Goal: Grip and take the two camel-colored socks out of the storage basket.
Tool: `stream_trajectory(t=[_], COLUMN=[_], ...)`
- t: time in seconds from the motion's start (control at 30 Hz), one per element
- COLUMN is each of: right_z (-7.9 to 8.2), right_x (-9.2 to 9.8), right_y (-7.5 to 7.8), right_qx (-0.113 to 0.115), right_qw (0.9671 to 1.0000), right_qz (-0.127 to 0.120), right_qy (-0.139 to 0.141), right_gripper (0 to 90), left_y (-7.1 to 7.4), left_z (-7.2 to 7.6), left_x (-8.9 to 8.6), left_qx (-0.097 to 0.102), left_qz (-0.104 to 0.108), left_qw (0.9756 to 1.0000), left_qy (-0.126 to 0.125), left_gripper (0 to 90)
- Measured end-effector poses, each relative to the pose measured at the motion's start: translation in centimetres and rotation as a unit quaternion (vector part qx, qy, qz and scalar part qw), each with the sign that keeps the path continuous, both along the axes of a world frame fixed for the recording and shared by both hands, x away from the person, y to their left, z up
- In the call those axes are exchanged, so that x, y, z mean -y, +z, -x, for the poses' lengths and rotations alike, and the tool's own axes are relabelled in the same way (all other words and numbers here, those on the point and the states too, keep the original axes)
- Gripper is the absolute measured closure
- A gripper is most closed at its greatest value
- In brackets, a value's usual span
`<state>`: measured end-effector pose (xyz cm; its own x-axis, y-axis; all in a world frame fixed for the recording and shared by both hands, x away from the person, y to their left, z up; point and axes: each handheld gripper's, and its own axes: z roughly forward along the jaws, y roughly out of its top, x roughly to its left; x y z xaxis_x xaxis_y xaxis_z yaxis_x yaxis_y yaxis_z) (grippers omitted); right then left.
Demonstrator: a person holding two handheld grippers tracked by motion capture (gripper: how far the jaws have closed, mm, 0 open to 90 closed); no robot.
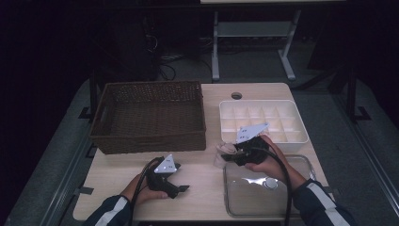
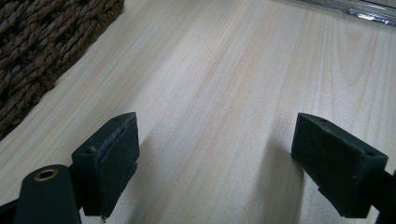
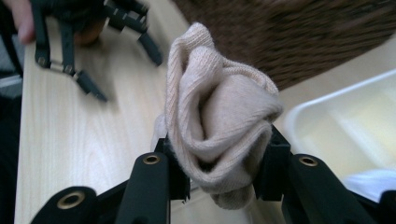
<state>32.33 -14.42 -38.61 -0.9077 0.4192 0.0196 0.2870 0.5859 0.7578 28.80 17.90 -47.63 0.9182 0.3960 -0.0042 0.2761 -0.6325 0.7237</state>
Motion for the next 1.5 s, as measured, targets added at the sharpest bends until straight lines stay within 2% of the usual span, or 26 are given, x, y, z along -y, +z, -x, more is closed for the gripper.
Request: stream_trajectory(t=[0.07, 0.2, 0.4, 0.5, 0.67, 0.87, 0.97, 1.07, 1.13, 1.27, 1.33, 1.4, 1.5], right_z=[-0.2, -0.7, -1.6, -2.0, -2.5, -3.0, -3.3, -3.6, -4.0, -4.7, -5.2, -5.6, -6.1], right_x=[1.0, 3.0, 6.5, 7.9, 10.5, 13.3, 14.3, 15.0, 15.1, 15.1, 14.9, 14.8, 14.7], right_y=[0.8, 2.0, 3.3, 3.5, 3.9, 3.7, 3.3, 2.8, 2.4, 1.5, 0.9, 0.5, 0.1], right_qx=[0.002, 0.017, 0.029, 0.038, 0.032, 0.020, 0.011, 0.000, -0.004, -0.021, -0.031, -0.031, -0.042], right_qw=[0.9998, 0.9985, 0.9942, 0.9914, 0.9873, 0.9815, 0.9775, 0.9754, 0.9708, 0.9671, 0.9633, 0.9602, 0.9589], right_qz=[-0.013, -0.022, -0.035, -0.025, -0.026, -0.004, 0.014, 0.023, 0.056, 0.086, 0.106, 0.125, 0.132], right_qy=[-0.017, -0.047, -0.097, -0.123, -0.154, -0.190, -0.210, -0.219, -0.233, -0.239, -0.245, -0.248, -0.248], right_gripper=[63.1, 63.1, 63.1, 63.1, 63.0, 63.0, 63.0, 63.0, 63.0, 63.0, 63.0, 63.0, 63.0], left_y=[0.0, 0.0, 0.0, 0.0, 0.0, 0.0, 0.0, 0.0, 0.0, 0.0, 0.0, 0.0, 0.0], left_z=[0.0, 0.0, 0.0, 0.0, 0.0, -0.1, -0.1, -0.1, -0.1, -0.1, -0.1, -0.1, -0.1], left_x=[0.0, 0.0, 0.0, 0.0, 0.0, 0.0, 0.0, 0.0, 0.0, 0.0, 0.0, 0.0, 0.0], left_qx=[0.000, 0.000, 0.000, 0.000, 0.001, 0.001, -0.001, 0.001, 0.000, 0.000, -0.001, 0.000, -0.001], left_qz=[0.000, 0.000, 0.000, -0.001, -0.001, 0.000, 0.001, 0.001, 0.000, 0.000, 0.000, 0.000, 0.000], left_qw=[1.0000, 1.0000, 1.0000, 1.0000, 1.0000, 1.0000, 1.0000, 1.0000, 1.0000, 1.0000, 1.0000, 1.0000, 1.0000], left_qy=[0.000, 0.000, 0.000, 0.000, -0.001, -0.001, -0.001, -0.001, -0.002, -0.002, -0.002, -0.002, -0.002], left_gripper=[14.3, 14.3, 14.3, 14.3, 14.3, 14.3, 14.3, 14.3, 14.3, 14.3, 14.3, 14.3, 14.3])
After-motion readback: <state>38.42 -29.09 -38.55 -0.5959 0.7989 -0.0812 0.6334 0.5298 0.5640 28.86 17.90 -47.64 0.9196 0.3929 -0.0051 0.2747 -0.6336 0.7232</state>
